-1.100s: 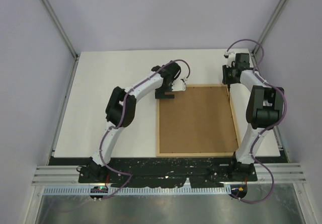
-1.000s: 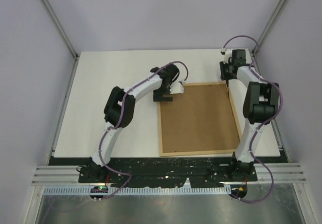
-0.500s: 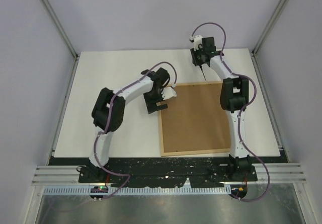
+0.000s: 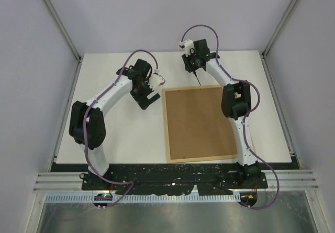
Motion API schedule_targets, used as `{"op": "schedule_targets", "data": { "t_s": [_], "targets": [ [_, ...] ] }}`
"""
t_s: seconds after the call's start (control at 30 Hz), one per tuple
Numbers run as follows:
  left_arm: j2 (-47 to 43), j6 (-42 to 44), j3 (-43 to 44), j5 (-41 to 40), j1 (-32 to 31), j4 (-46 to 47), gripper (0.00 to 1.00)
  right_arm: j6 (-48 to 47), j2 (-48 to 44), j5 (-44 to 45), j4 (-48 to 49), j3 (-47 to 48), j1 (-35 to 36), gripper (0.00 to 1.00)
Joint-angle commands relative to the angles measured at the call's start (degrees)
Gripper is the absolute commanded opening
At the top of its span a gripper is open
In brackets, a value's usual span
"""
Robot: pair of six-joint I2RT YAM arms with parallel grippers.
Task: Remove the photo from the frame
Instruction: Adjust the photo frame at the center of the board.
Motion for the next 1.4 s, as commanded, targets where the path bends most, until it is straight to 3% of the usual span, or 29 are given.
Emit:
{"op": "schedule_targets", "data": {
  "t_s": [0.0,0.2,0.33,0.43,0.77,1.2,1.37],
  "targets": [
    [-0.2,-2.8,2.2,-0.8,-0.1,2.7,0.99,-7.6,-17.9,5.3,-5.7,-3.2,-2.2,0.08],
    [-0.7,-4.8,1.1,-1.1,-0.1,5.5,0.99,-22.5,-34.2,11.9,-11.7,-18.0,-7.0,0.08],
    [-1.4,-5.9,0.4,-2.7,-0.1,6.2,0.99,-33.9,-38.4,21.2,-12.4,-29.5,-8.6,0.08],
    [-2.7,-6.5,-1.3,-3.3,-0.1,6.8,0.99,-35.2,-37.6,23.3,-11.7,-35.1,-10.2,0.08],
    [-9.7,-6.9,-8.8,-7.0,-0.1,8.9,0.99,-36.7,-26.2,31.4,-7.0,-36.2,-13.5,0.08],
    [-13.6,-7.9,-12.5,-8.4,1.4,9.6,0.99,-37.9,-15.7,33.6,-1.8,-31.0,-12.8,0.08],
    [-14.8,-8.1,-13.9,-8.2,1.5,9.7,0.99,-35.1,-20.4,30.8,-5.8,-32.2,-10.5,0.08]
  ]
}}
